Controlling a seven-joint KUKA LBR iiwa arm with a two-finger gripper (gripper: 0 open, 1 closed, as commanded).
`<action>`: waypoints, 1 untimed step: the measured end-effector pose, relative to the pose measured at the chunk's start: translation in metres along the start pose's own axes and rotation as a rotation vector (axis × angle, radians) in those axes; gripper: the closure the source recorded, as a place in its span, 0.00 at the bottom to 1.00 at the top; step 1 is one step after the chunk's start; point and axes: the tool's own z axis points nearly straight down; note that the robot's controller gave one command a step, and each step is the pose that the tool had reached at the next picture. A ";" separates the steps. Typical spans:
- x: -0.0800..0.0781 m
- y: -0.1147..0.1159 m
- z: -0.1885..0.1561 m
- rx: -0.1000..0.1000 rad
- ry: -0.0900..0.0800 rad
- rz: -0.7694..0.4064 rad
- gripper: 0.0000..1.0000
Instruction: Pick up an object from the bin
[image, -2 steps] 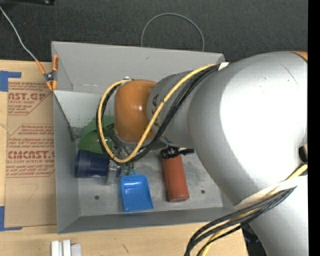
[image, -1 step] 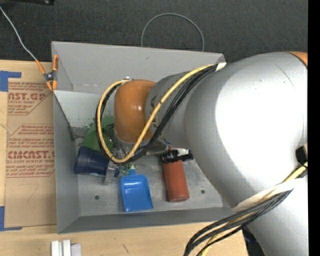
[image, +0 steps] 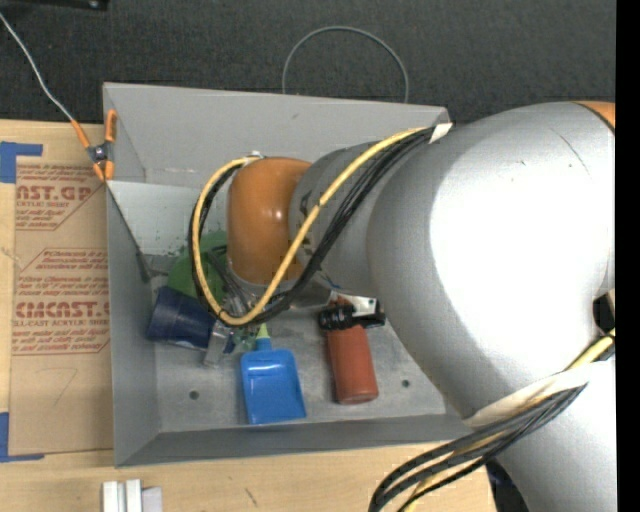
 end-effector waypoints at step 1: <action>0.000 0.002 -0.012 -0.005 -0.003 0.001 1.00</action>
Offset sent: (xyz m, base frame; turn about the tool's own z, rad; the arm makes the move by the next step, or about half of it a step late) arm 0.0002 0.0000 0.0490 0.0000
